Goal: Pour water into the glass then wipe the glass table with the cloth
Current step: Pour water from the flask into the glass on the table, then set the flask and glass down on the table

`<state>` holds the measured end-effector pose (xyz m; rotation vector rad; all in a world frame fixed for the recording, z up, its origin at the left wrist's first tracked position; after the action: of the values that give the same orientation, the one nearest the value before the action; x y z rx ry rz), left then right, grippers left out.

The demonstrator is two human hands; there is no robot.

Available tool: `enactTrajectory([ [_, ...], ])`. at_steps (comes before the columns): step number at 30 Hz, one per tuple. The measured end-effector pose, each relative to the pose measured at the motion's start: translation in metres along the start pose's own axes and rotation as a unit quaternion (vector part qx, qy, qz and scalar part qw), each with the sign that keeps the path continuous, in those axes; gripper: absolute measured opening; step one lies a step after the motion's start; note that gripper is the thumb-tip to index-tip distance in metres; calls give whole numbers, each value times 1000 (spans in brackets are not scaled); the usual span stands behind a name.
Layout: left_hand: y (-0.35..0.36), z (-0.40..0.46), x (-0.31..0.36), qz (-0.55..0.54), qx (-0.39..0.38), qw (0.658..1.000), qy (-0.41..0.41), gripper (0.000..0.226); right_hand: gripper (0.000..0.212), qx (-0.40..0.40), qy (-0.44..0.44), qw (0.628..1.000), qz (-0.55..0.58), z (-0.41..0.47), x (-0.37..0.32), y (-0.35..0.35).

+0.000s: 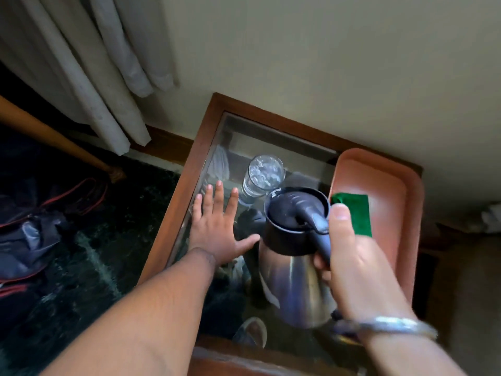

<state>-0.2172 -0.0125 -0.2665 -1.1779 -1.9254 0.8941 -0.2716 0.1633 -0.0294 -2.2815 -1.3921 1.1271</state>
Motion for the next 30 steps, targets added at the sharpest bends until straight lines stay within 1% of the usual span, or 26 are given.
enactTrajectory([
  [1,-1,-2,0,2,-21,1000,-2,117,105,17,-5,998,62,-12,16,9],
  [2,-4,1,-1,0,-43,999,-5,118,109,35,-12,992,117,-19,28,18],
  [3,-9,-2,2,4,-71,997,-1,120,111,59,-7,983,176,-30,45,28],
  [4,-18,-4,2,-2,-88,996,1,123,110,85,1,969,234,-40,58,38],
  [5,-32,-3,0,-22,-86,996,-2,127,104,100,5,954,282,-45,68,49],
  [6,-50,-7,3,-44,-79,996,2,130,95,118,9,936,331,-56,78,58],
  [8,-94,-12,4,-110,-31,993,16,136,71,138,0,907,399,-75,87,77],
  [10,-135,-12,14,-147,0,987,62,136,63,155,-7,885,440,-90,95,95],
  [11,-150,-13,24,-141,-8,986,92,134,59,168,-1,875,453,-99,101,104],
  [13,-169,-10,45,-117,-50,983,134,131,47,186,32,885,425,-107,114,121],
  [14,-173,-8,55,-105,-75,980,148,128,43,188,36,884,427,-110,117,127],
  [16,-177,-7,69,-84,-99,978,160,119,53,204,22,862,463,-116,120,137],
  [18,-180,-6,74,-70,-88,982,154,102,51,206,19,840,501,-119,125,148],
  [19,-181,-5,73,-65,-76,984,145,92,48,205,23,835,511,-119,127,154],
  [21,-182,-3,71,-58,-64,988,128,81,45,204,30,838,505,-116,133,161],
  [24,-183,-10,67,-62,-58,989,120,78,45,197,11,821,535,-113,138,167],
  [27,-179,-36,57,-67,-58,989,119,75,44,203,6,828,523,-114,140,167],
  [30,-164,-78,40,-74,-67,988,121,72,49,206,5,829,520,-115,138,166],
])
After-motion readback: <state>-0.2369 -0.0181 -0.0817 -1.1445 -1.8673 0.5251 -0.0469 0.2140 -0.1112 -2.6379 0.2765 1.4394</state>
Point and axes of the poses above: each hand's wrist, its own z-axis towards the middle knuckle, its own y-axis out of the palm, x = y × z, the point moved 6 cm from there along z, towards the middle knuckle, and after that the axes turned 15 degrees about -x, right-handed, at the moved point
